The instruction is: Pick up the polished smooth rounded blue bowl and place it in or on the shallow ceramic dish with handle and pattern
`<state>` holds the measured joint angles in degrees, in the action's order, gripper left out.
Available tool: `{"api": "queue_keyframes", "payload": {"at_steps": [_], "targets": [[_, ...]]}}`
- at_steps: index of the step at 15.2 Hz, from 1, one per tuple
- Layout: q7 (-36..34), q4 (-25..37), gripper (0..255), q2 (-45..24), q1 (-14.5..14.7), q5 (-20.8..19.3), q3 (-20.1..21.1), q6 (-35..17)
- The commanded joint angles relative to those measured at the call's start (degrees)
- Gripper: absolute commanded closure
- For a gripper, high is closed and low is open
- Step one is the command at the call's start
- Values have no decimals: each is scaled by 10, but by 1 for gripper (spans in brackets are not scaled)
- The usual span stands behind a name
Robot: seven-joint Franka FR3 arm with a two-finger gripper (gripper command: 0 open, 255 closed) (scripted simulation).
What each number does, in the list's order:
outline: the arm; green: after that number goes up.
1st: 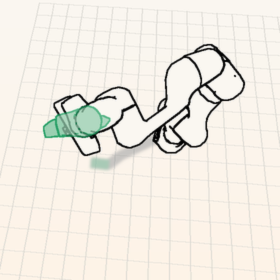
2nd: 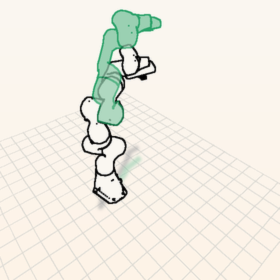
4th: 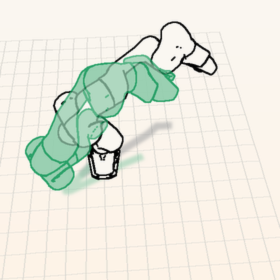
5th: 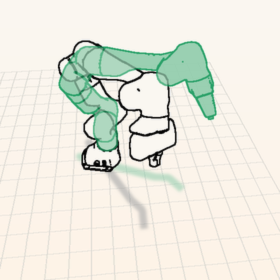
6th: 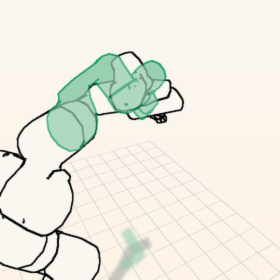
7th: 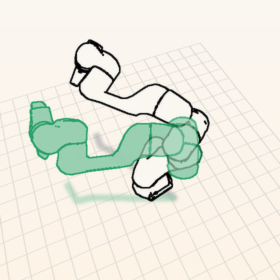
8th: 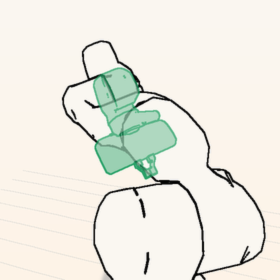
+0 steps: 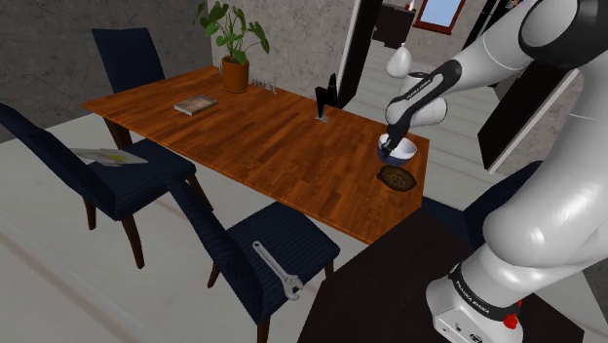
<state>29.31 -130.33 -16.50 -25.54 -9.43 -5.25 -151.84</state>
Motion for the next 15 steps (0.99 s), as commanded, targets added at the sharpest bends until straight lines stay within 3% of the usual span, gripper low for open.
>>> {"api": "queue_keyframes", "payload": {"at_steps": [1, 5, 15], "targets": [[35, -7, 255, 10, -22, 7, -5, 0], [92, -14, 255, 17, -60, 20, -15, -6], [85, -10, 255, -54, -61, 19, -14, -73]]}}
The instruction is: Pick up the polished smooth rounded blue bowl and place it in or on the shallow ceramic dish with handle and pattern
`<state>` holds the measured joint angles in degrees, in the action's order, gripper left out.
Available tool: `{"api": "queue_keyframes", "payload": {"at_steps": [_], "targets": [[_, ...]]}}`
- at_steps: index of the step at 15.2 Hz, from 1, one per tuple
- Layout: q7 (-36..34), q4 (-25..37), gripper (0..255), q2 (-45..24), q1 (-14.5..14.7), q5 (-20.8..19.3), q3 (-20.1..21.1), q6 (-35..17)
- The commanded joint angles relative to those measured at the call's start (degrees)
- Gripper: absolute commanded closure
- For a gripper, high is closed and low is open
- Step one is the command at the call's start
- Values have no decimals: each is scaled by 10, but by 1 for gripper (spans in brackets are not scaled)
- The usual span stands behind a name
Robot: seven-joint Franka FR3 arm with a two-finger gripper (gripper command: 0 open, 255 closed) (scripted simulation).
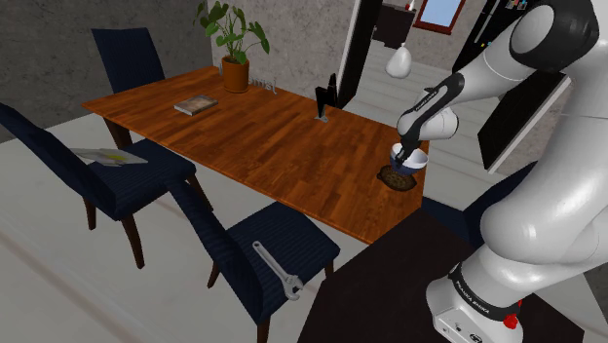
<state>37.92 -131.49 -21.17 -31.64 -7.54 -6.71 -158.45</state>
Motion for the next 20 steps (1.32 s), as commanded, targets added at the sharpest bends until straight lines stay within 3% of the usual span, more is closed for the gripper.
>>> {"api": "queue_keyframes", "payload": {"at_steps": [1, 7, 14, 15, 20], "targets": [[-1, 3, 255, -15, 0, 0, 0, -13], [-5, 12, 255, -62, -1, 0, 0, -50], [-5, 12, 255, -62, -1, 0, 0, -50], [-5, 12, 0, -62, -1, 0, 0, -50], [-5, 12, 0, -62, -1, 0, 0, -50]]}}
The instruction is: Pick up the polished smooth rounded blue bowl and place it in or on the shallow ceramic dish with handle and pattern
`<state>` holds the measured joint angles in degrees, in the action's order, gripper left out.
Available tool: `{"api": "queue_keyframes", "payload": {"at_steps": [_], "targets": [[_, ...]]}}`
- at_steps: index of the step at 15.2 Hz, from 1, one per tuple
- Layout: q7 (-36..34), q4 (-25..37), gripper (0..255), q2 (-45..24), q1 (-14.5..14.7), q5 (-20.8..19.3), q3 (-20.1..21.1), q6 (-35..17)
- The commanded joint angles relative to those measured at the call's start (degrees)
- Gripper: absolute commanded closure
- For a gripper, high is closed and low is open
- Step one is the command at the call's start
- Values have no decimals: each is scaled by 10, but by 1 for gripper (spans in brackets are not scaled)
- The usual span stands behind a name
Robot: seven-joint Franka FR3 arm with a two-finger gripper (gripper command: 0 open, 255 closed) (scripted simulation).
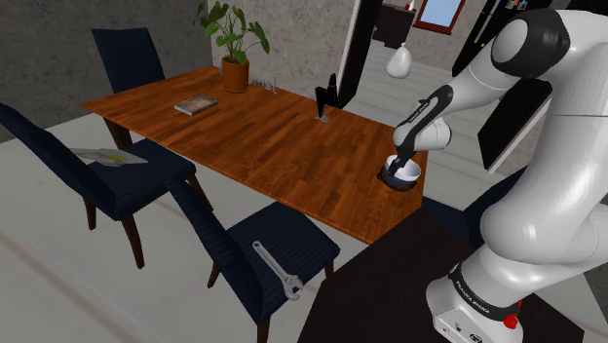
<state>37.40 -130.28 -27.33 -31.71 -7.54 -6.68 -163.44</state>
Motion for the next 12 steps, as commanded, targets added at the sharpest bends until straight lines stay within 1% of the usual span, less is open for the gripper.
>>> {"api": "queue_keyframes", "payload": {"at_steps": [1, 4, 12], "targets": [[0, -7, 0, 21, 2, -1, -1, 14], [-1, -23, 0, 78, 7, -3, -2, 55], [-1, -23, 0, 78, 7, -3, -2, 55]]}}
